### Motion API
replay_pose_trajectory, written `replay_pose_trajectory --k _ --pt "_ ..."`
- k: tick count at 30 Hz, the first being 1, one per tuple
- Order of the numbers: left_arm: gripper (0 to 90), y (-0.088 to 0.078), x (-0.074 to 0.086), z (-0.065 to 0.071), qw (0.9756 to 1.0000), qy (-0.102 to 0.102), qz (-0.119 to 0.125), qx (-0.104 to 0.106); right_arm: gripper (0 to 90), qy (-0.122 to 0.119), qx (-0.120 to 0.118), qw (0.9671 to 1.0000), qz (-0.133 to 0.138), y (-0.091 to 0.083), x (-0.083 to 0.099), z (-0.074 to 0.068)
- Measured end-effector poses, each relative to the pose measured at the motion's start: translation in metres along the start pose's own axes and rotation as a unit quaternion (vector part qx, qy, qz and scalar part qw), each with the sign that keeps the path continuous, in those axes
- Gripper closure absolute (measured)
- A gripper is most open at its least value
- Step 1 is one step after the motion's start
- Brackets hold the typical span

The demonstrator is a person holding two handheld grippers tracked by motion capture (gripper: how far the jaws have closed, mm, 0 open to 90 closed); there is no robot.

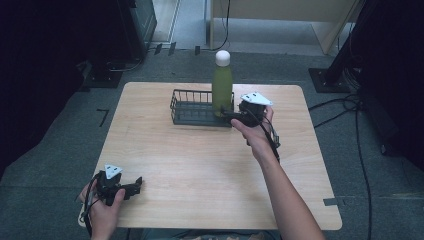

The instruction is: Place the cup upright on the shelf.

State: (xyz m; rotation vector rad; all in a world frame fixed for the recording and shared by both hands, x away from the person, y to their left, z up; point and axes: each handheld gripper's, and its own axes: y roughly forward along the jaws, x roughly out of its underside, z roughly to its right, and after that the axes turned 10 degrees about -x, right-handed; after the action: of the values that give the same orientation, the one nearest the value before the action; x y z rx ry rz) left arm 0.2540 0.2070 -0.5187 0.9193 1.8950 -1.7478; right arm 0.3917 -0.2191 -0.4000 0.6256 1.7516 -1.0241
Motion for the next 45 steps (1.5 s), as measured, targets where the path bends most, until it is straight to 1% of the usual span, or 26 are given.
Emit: replay_pose_trajectory --k 7,15,23,27,35,45 --pt "0.0 0.000 0.000 0.000 1.0000 0.000 0.000 0.000 3.6 -0.011 0.002 0.9999 -0.004 -0.013 0.011 0.000" --pt "0.0 0.000 0.000 0.000 1.0000 0.000 0.000 0.000 3.2 -0.021 -0.003 0.9998 -0.006 -0.030 0.021 -0.003" --pt "0.0 0.000 0.000 0.000 1.0000 0.000 0.000 0.000 3.2 -0.022 -0.011 0.9997 -0.007 -0.045 0.034 -0.006" --pt "0.0 0.000 0.000 0.000 1.0000 0.000 0.000 0.000 3.2 -0.017 -0.011 0.9998 -0.006 -0.050 0.040 -0.005" --pt "0.0 0.000 0.000 0.000 1.0000 0.000 0.000 0.000 3.0 -0.013 -0.009 0.9998 -0.009 -0.064 0.054 0.000" --pt "0.0 0.000 0.000 0.000 1.0000 0.000 0.000 0.000 3.0 -0.002 0.003 0.9999 -0.011 -0.089 0.074 0.013"
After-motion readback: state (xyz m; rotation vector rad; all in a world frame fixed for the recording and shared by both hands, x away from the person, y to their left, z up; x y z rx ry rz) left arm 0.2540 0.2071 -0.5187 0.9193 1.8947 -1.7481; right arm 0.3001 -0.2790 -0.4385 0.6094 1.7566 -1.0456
